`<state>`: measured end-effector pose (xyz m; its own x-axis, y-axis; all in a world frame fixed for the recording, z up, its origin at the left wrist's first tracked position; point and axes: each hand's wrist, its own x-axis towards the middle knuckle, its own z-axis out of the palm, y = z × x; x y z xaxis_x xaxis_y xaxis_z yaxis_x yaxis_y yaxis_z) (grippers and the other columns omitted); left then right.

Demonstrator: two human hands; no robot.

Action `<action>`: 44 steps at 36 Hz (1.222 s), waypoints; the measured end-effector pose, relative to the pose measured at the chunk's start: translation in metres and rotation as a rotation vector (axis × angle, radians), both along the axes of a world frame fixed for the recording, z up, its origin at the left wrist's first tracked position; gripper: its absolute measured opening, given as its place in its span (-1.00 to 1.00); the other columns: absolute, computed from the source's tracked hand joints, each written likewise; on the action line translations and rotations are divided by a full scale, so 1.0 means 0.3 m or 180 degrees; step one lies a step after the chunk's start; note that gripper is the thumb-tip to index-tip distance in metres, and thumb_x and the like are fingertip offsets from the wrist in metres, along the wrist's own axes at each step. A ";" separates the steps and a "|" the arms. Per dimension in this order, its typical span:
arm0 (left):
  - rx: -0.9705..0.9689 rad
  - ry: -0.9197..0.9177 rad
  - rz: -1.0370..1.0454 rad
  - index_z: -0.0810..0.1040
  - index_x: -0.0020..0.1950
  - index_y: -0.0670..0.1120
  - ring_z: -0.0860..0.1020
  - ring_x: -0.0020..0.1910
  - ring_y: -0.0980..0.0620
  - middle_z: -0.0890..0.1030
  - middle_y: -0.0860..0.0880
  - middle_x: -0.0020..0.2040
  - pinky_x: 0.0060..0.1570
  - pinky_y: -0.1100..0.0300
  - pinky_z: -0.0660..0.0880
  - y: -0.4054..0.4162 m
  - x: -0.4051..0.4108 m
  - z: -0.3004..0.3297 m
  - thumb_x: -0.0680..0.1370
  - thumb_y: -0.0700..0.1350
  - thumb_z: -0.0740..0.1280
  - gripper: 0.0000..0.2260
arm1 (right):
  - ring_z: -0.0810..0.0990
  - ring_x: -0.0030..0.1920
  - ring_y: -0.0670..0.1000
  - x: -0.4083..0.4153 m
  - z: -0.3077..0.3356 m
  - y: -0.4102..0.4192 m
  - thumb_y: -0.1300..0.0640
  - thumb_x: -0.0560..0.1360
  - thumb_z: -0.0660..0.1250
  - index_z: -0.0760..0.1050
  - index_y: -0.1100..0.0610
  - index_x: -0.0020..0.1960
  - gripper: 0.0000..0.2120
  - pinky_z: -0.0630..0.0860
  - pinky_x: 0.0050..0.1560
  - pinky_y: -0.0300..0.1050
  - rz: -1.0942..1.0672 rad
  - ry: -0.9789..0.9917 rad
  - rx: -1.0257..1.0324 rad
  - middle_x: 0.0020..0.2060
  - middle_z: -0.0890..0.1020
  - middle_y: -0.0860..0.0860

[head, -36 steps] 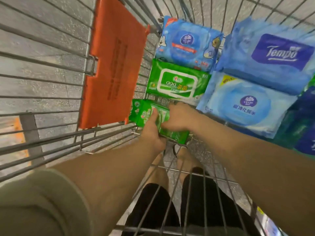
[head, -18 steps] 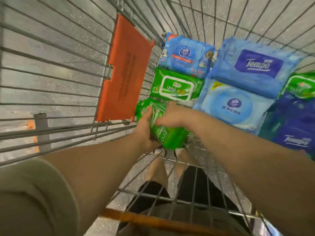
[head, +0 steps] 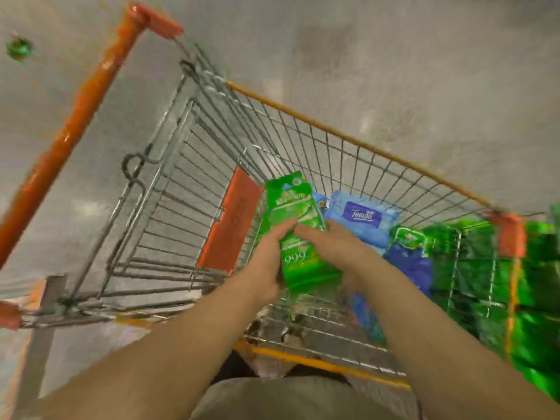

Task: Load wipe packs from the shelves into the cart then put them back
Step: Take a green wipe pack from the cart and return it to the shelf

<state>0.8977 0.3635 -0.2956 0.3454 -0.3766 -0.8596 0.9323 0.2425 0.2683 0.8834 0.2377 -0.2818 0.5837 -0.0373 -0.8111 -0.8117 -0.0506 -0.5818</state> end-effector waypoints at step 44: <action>-0.2044 -0.2044 -0.3098 0.41 0.50 -0.01 0.71 0.06 -0.21 0.71 -0.18 0.14 -0.06 -0.08 0.67 -0.422 -1.092 1.082 0.53 0.01 0.40 -0.46 | 0.72 0.10 0.09 -1.458 1.083 -0.036 -0.01 0.59 0.37 0.55 -0.07 0.30 -0.72 0.57 0.25 0.21 -0.3903 -0.2652 -0.1120 0.10 0.73 0.00</action>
